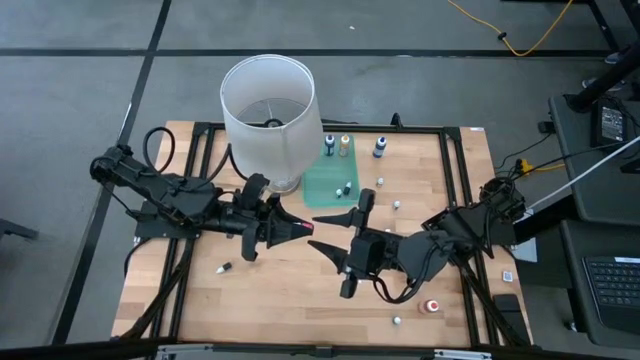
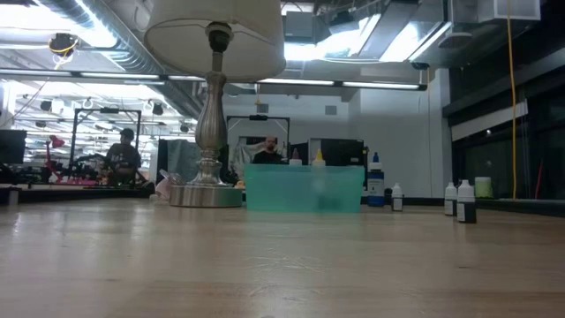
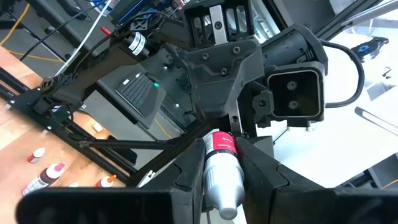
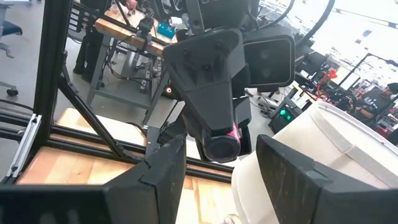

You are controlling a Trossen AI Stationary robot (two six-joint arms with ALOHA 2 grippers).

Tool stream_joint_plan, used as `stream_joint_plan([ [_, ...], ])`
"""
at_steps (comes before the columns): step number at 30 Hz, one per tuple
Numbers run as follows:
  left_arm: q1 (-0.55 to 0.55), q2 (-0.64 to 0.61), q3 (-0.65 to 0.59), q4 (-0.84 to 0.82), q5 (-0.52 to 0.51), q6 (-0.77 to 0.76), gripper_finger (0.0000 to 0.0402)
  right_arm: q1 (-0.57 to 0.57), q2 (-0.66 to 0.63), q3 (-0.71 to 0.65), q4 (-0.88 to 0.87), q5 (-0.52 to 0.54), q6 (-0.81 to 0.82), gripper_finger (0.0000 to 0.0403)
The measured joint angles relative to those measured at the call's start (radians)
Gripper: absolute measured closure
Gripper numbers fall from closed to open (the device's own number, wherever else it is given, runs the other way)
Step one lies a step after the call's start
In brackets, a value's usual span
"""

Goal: Pick & Place food coloring
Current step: Put the top left small red food coloring bottle into the green bin

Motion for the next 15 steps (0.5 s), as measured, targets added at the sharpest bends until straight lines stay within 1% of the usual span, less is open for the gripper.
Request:
stream_joint_plan([
  [6,0.0,0.0,0.0,-0.003,0.0,0.0,0.0333,0.0,-0.001,0.0,-0.003,-0.001,-0.004,0.0205],
  [8,0.003,0.0,0.0,-0.012,0.0,0.003,0.0333,0.001,-0.001,0.0,-0.027,0.024,-0.002,0.0205],
  [12,0.018,0.0,0.0,-0.06,-0.007,0.0,0.0333,0.05,-0.01,0.0,-0.095,0.212,0.029,0.0205],
  [15,0.015,0.004,0.0,-0.088,-0.061,0.015,0.0333,0.103,-0.03,0.0,-0.164,0.366,0.107,0.0205],
])
